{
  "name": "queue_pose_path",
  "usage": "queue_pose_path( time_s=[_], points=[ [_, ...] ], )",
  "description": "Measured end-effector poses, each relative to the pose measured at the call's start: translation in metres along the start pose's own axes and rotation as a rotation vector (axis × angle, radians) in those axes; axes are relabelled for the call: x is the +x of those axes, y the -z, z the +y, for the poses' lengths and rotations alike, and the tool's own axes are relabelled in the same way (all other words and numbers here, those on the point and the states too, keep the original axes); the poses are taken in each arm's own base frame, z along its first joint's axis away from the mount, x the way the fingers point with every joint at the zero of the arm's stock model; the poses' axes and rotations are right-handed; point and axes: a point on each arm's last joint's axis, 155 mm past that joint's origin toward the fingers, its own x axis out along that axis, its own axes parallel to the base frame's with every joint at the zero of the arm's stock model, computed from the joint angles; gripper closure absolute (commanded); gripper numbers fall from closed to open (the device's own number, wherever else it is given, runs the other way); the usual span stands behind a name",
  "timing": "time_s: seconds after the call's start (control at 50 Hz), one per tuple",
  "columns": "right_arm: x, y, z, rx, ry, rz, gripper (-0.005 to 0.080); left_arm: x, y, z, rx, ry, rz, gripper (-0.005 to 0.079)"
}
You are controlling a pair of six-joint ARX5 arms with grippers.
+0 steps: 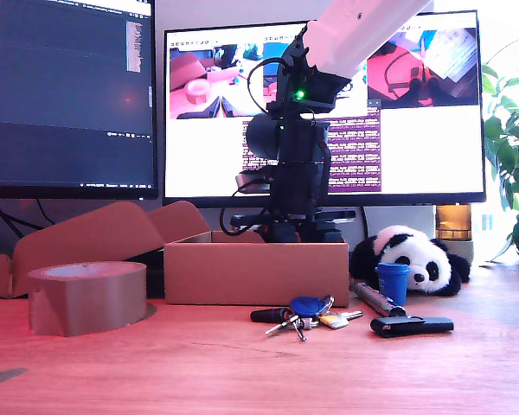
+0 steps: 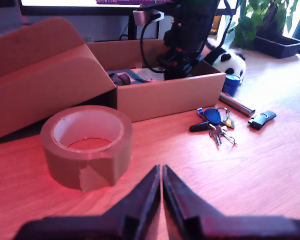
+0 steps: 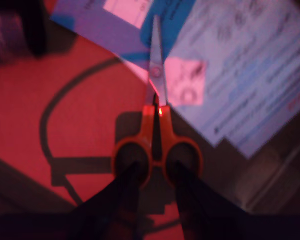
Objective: Pick up the scissors and place it inside the cardboard box
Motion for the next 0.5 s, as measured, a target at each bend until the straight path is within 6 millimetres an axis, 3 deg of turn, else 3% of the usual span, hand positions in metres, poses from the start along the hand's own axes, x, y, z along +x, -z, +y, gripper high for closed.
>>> queue_pose_path(
  time_s=[0.24,0.5],
  points=[
    [-0.004,0.004,0.0,-0.001,0.0,0.018,0.0552,0.0,0.0,-0.001,0.0,0.007,0.002,0.0765],
    [-0.039,-0.027,-0.002,0.004,0.0,-0.085,0.0553,0.0,0.001,-0.001,0.0,0.006,0.004,0.0765]
  ],
)
